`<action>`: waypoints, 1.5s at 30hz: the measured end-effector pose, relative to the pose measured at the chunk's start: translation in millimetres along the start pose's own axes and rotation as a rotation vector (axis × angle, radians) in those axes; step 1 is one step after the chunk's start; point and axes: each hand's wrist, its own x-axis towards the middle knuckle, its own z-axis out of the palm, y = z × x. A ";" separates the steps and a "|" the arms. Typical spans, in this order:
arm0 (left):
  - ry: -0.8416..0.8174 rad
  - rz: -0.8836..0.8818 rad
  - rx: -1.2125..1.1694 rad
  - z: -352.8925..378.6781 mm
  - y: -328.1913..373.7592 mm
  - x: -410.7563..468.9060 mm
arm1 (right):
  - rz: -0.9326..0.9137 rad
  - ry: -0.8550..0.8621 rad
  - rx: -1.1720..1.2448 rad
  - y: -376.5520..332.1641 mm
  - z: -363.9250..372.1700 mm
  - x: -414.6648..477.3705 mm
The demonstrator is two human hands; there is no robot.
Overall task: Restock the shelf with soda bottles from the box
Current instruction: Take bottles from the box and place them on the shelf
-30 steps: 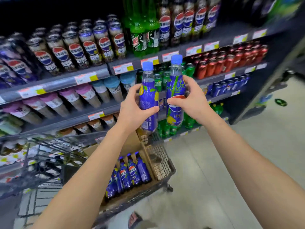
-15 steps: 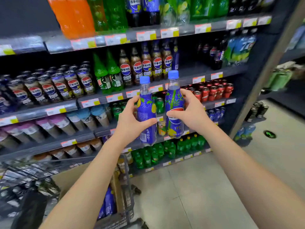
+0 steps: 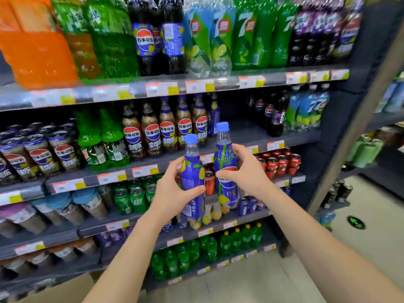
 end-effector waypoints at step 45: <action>0.327 -0.224 0.130 140.0 -9.4 144.3 | -0.096 -0.076 -0.031 100.4 -7.8 284.6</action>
